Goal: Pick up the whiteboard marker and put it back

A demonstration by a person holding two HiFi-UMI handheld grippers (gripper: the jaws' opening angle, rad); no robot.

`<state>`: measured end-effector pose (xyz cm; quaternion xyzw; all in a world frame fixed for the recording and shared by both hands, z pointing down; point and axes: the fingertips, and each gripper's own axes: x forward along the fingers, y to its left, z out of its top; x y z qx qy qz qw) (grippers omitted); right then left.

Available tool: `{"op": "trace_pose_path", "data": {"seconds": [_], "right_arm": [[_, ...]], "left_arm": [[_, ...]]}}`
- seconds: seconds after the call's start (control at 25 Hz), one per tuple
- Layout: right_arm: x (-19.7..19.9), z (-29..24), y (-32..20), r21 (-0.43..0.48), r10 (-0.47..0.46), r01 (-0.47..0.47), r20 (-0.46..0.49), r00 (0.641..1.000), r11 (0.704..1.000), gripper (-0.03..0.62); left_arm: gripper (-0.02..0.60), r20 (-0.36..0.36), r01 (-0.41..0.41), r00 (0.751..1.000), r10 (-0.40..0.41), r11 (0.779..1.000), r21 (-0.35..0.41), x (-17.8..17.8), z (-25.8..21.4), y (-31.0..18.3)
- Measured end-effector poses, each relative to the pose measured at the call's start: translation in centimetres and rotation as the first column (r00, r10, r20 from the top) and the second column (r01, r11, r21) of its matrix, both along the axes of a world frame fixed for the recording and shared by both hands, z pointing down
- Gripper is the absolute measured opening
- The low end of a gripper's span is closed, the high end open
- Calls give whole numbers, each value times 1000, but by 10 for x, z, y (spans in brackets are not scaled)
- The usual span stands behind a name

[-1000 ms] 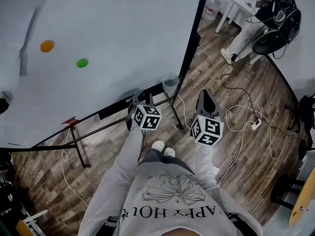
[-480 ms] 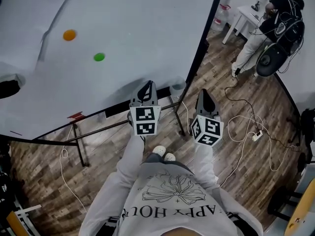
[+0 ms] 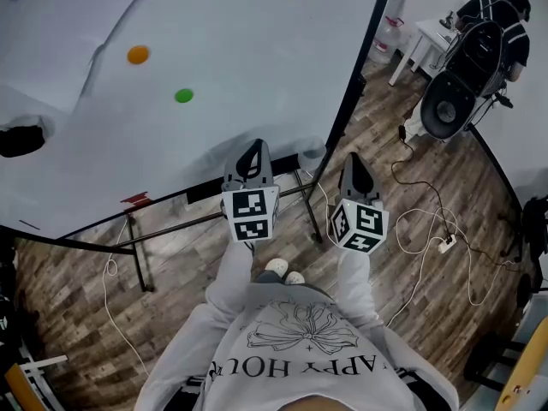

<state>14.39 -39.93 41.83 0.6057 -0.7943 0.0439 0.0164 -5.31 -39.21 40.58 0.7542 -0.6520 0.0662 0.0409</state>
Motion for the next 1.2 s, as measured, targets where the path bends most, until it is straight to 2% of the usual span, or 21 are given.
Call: {"op": "trace_pose_path", "data": {"seconds": [0.48,1.2], "right_arm": [[0,-2,8,8,4,-4,10,1000,1000,3],[7,-1,16,6,19,-19,11,1000,1000,3]], "left_arm": [[8,-22,1,1000,-1,1000,7,2,0,4],[8,-14,-18,1000,18,1000,-1,10,2,10]]}}
